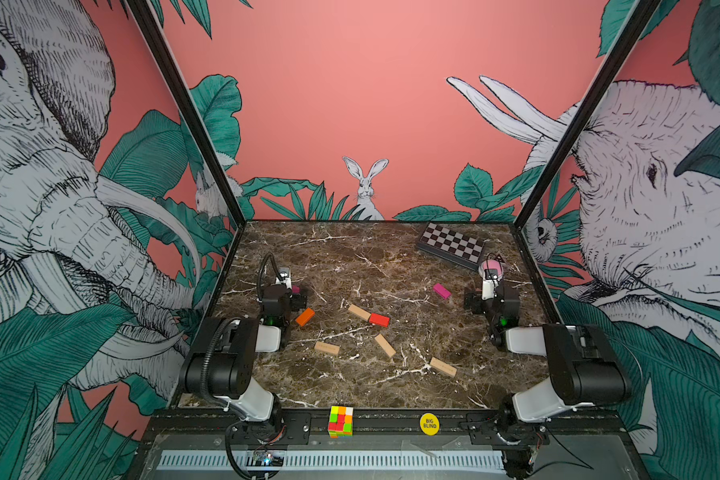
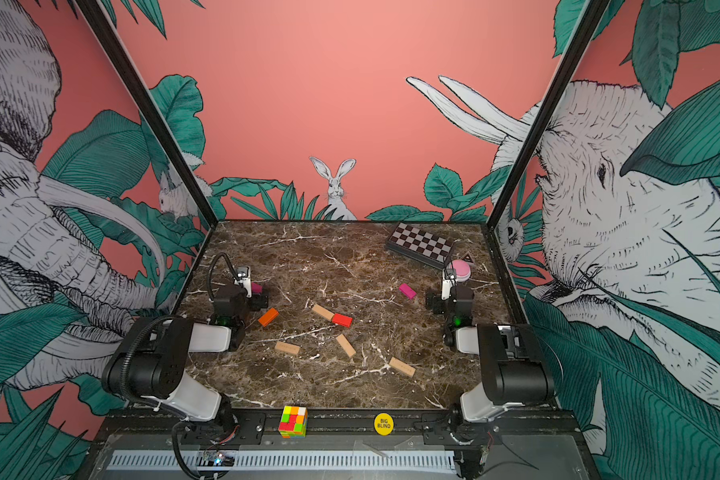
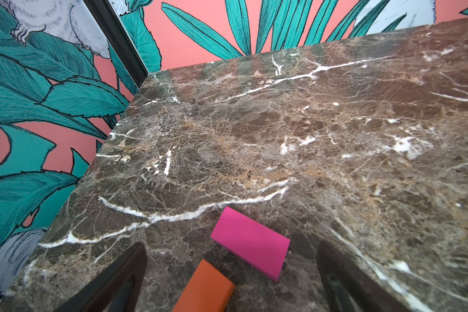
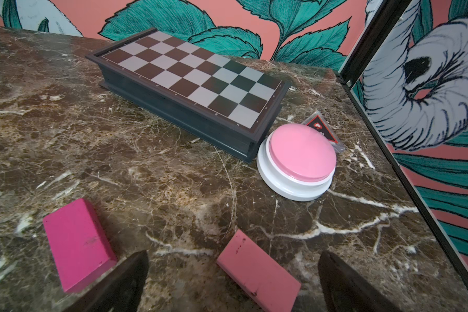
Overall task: Assemble the letter p with building blocks
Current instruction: Pick up the building block from the center of the board.
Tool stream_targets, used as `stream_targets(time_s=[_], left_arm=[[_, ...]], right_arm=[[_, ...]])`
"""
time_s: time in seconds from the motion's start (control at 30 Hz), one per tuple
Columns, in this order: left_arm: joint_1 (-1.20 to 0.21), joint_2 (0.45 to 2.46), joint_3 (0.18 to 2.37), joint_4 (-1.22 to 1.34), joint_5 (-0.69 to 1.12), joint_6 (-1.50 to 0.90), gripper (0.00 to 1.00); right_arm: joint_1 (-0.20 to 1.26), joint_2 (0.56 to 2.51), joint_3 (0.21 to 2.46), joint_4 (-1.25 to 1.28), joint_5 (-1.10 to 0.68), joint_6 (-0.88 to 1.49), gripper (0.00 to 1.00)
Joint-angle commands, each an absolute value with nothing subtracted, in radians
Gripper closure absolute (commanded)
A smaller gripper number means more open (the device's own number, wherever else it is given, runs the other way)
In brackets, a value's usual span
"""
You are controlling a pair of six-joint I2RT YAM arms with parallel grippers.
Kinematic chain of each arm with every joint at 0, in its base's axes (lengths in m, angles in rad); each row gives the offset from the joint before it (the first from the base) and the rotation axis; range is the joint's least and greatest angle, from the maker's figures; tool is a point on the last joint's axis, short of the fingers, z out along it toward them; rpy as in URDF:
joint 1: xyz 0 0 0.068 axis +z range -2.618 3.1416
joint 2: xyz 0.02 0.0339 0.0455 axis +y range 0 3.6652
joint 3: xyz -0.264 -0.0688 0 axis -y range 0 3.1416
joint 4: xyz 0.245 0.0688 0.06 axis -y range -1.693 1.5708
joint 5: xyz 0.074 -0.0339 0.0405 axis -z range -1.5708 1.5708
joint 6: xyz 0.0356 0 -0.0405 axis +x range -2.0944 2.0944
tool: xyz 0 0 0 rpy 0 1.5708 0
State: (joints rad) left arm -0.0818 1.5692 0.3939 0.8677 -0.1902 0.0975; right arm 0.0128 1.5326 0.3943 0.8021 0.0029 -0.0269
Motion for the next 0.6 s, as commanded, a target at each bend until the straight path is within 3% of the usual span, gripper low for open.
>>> stream_targets(time_s=[0.0, 0.2, 0.3, 0.37, 0.57], left_arm=[[-0.076, 1.549, 0.407, 0.880, -0.181, 0.099, 0.00], [-0.071, 1.541, 0.403, 0.917, -0.206, 0.100, 0.00], [-0.072, 1.349, 0.488, 0.577, -0.314, 0.043, 0.01], [-0.072, 1.273, 0.520, 0.522, -0.413, -0.029, 0.01], [-0.075, 1.155, 0.716, 0.096, -0.303, -0.353, 0.00]], right_arm=[[0.009, 1.530, 0.412, 0.825, -0.002, -0.018, 0.02], [0.007, 1.526, 0.416, 0.836, 0.041, 0.002, 0.02], [0.008, 1.382, 0.429, 0.701, 0.069, 0.007, 0.02], [0.011, 1.271, 0.461, 0.558, 0.082, 0.025, 0.02], [0.009, 1.001, 0.534, 0.331, 0.275, 0.269, 0.02]])
